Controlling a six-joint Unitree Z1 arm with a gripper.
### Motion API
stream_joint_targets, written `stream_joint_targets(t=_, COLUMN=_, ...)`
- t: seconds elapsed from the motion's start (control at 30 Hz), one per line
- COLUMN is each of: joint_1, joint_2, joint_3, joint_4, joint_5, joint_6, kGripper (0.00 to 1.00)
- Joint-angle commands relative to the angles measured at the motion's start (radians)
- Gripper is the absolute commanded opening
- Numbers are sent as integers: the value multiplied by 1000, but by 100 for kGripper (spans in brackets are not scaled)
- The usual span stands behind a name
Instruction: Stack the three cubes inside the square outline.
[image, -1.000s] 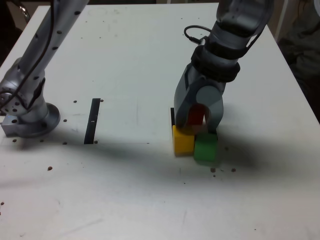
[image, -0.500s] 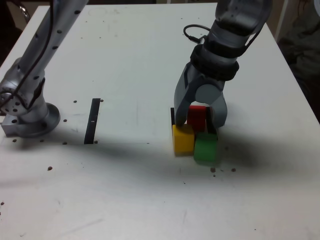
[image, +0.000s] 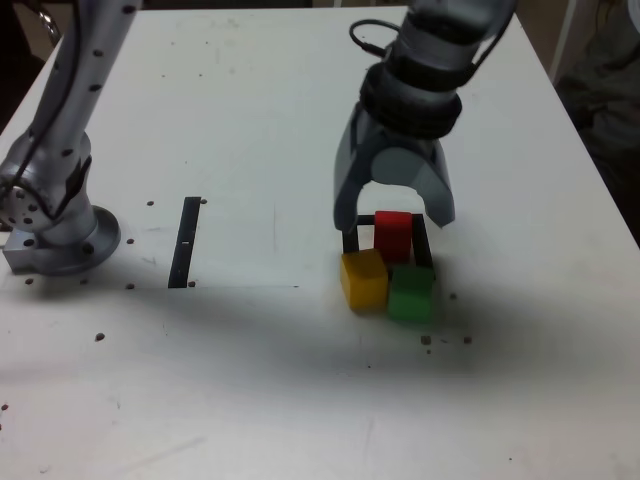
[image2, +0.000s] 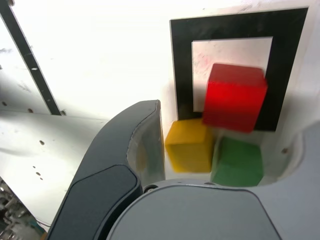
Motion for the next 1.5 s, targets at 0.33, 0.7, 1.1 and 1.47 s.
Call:
stream_joint_targets(t=0.33, joint_1=-105, joint_2=-108, joint_3=96, joint_4=-11, joint_5=46, joint_6=-15, kGripper=100)
stream_joint_targets(t=0.7, joint_1=-163, joint_2=-120, joint_3=168, joint_4=-24, joint_5=36, joint_6=248, kGripper=100)
stream_joint_targets(t=1.1, joint_1=-192, joint_2=-223, joint_3=347, joint_4=-195, joint_5=86, joint_6=463, kGripper=100)
stream_joint_targets(t=1.47, joint_1=-230, joint_2=-235, joint_3=382, joint_4=-201, joint_5=217, joint_6=554, kGripper=100)
